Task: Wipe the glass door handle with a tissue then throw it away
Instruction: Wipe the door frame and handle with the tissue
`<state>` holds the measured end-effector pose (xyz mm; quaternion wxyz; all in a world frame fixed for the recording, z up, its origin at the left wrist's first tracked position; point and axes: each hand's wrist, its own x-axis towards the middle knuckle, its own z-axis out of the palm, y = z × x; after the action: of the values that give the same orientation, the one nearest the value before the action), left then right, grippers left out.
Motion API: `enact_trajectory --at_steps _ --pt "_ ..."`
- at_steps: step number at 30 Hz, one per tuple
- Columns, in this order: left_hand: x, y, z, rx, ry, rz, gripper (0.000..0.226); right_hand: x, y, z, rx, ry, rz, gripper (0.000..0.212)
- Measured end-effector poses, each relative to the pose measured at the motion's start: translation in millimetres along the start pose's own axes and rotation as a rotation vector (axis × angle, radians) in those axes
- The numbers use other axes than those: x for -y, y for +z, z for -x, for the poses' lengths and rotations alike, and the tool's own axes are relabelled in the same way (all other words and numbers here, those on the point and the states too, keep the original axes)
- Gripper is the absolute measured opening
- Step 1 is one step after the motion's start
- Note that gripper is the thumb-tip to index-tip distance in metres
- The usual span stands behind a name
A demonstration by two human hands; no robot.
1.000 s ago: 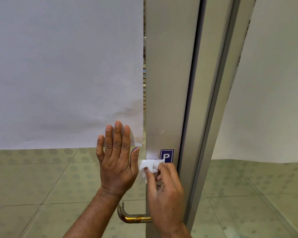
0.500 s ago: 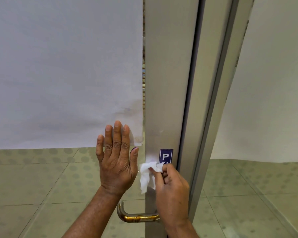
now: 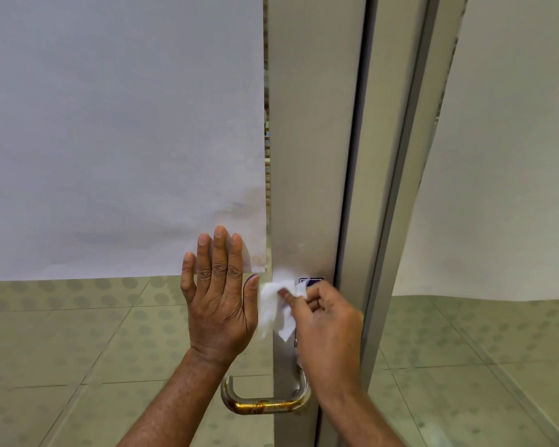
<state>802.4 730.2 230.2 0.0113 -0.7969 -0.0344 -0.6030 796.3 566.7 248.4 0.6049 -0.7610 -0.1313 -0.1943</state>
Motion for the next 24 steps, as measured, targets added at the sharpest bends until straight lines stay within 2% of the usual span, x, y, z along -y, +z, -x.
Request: enact_trajectory --at_steps 4,10,15,21,24 --pt "-1 0 0 -0.001 -0.002 0.006 0.06 25 -6 -18 -0.083 -0.034 -0.126 0.03" --pt "0 0 0 0.0 0.004 -0.001 0.06 -23 3 18 0.076 0.112 0.111 0.025" --pt "0 0 0 0.006 0.002 0.008 0.06 -34 10 25 0.108 0.184 0.183 0.024" --pt "0 -1 -1 0.005 0.015 0.001 0.062 6 5 4 -0.056 0.19 -0.21 0.021" --pt "1 -1 0 0.003 0.013 0.002 0.062 16 1 1 -0.038 0.213 -0.293 0.023"
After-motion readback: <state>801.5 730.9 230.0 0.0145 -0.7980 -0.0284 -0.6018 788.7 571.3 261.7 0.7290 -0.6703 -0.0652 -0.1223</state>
